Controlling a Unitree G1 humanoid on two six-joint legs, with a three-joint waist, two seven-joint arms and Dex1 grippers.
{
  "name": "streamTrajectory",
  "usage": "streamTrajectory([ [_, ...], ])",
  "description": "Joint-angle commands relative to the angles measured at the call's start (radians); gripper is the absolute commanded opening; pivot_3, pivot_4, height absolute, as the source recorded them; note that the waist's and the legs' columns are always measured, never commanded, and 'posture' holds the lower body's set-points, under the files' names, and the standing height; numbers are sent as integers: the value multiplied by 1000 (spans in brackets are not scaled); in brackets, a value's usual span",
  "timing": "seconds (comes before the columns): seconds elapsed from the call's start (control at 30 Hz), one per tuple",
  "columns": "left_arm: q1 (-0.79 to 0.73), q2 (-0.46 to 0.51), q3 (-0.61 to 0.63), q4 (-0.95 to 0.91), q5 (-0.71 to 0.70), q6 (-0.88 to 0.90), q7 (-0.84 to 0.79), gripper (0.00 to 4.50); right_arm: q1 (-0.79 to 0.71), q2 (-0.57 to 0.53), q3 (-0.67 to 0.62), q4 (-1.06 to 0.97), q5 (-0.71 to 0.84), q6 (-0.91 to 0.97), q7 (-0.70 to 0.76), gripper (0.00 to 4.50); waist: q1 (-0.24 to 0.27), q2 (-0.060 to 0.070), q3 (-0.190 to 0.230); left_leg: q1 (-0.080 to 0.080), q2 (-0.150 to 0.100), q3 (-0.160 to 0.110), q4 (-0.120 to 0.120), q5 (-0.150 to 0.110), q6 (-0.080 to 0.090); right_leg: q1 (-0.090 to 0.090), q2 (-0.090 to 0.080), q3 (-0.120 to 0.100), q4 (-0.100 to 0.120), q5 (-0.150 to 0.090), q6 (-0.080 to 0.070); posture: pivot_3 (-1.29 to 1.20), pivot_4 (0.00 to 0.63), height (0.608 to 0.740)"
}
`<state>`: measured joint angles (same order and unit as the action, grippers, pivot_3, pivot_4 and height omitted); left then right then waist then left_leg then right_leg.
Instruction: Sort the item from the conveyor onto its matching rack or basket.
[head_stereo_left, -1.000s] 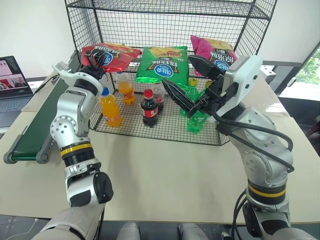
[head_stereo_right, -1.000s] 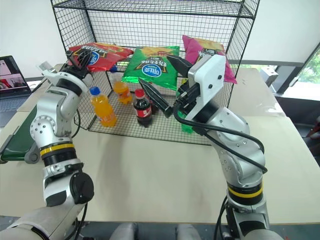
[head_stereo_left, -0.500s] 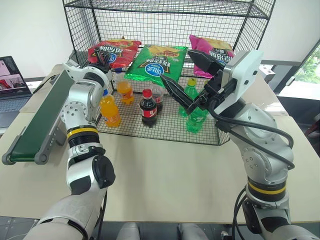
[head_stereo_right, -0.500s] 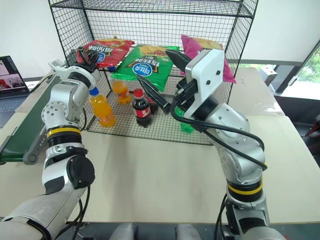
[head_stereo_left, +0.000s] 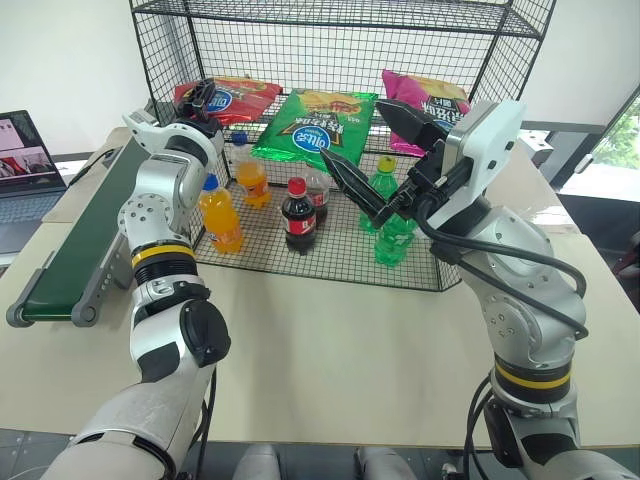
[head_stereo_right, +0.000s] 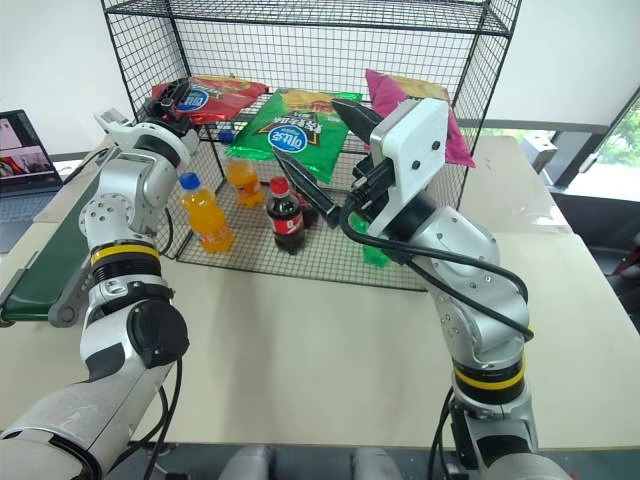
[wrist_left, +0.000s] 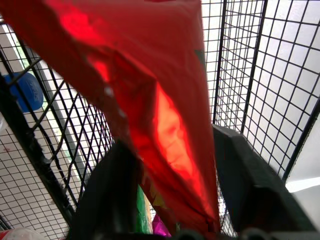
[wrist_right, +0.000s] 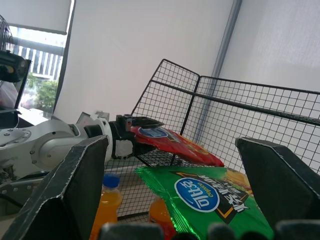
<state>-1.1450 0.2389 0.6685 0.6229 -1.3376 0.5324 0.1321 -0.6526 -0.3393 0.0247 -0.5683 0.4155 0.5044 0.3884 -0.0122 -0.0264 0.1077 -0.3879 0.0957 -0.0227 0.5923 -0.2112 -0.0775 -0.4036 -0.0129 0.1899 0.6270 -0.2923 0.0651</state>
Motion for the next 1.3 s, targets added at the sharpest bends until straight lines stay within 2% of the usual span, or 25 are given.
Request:
streamTrajectory([
  [0.03, 12, 2, 14, -120, -28, 38, 30, 4041, -7, 2, -14, -20, 4, -12, -4, 4500, 0, 0, 0, 0, 0, 0, 0, 0, 0, 0, 0, 0, 0, 0, 0, 0, 150, 740],
  [0.07, 30, -3, 14, -159, -41, 56, 48, 4467, -6, 2, -14, -18, 4, -14, -2, 4500, 0, 0, 0, 0, 0, -1, 0, 0, 0, 0, 0, -1, 0, 0, 0, 0, 150, 740],
  [0.4, 214, -28, 12, -510, -225, 146, 284, 4467, -7, 26, -2, 15, 10, -39, 21, 4500, 0, 0, 0, 0, 0, -2, 0, 1, -2, 1, 0, -2, 2, 0, 0, 0, 150, 740],
  [0.53, 291, -7, -14, -616, -295, 164, 339, 4467, -2, 31, 0, 28, 10, -47, 36, 4500, 2, 0, 0, 0, 0, -4, 1, 2, -3, 2, 0, -4, 2, 0, -1, 0, 150, 740],
  [0.63, 368, 51, -48, -701, -371, 227, 330, 4467, 24, 28, -5, 17, 12, -40, 39, 4500, 0, 0, 0, 0, 0, -5, 1, 3, -5, 1, 0, -4, 2, 0, -1, 0, 150, 740],
  [0.77, 527, 205, -119, -796, -373, 356, 245, 4467, 129, -13, -18, -50, 9, -16, 46, 4500, -1, 1, 0, 1, 0, -5, 0, 3, -5, 1, 0, -5, 3, 0, -1, 0, 150, 740],
  [0.87, 629, 287, -168, -839, -272, 376, 158, 4467, 221, -30, -31, -99, 12, 2, 25, 4500, -1, 2, 0, 1, 0, -5, -1, 3, -5, 1, 0, -6, 3, 0, -1, 0, 150, 740],
  [1.0, 735, 362, -306, -912, 70, 275, -5, 4467, 386, -40, -19, -156, -34, -2, -14, 4500, 3, 2, 0, 1, 0, -6, -2, 5, -8, 1, 0, -8, 3, 0, -3, 0, 150, 740],
  [1.13, 870, 469, -655, -950, 571, 48, -209, 4467, 606, -4, -19, -140, -145, -62, -112, 4500, 3, 2, -1, 0, 0, -6, -2, 6, -10, 0, -1, -9, 2, 0, -3, 0, 150, 740],
  [1.2, 910, 452, -708, -921, 680, -40, -269, 4467, 666, 4, -16, -125, -178, -107, -118, 4500, 2, 4, -2, 3, 0, -5, -4, 5, -10, 3, -2, -9, 1, -2, -5, 0, 150, 740],
  [1.3, 937, 396, -762, -846, 819, -169, -319, 4467, 726, 24, -26, -83, -239, -150, -161, 4500, -4, 4, 0, -1, -1, -5, -3, 5, -9, -1, -3, -9, 1, -2, -5, 0, 150, 740],
])
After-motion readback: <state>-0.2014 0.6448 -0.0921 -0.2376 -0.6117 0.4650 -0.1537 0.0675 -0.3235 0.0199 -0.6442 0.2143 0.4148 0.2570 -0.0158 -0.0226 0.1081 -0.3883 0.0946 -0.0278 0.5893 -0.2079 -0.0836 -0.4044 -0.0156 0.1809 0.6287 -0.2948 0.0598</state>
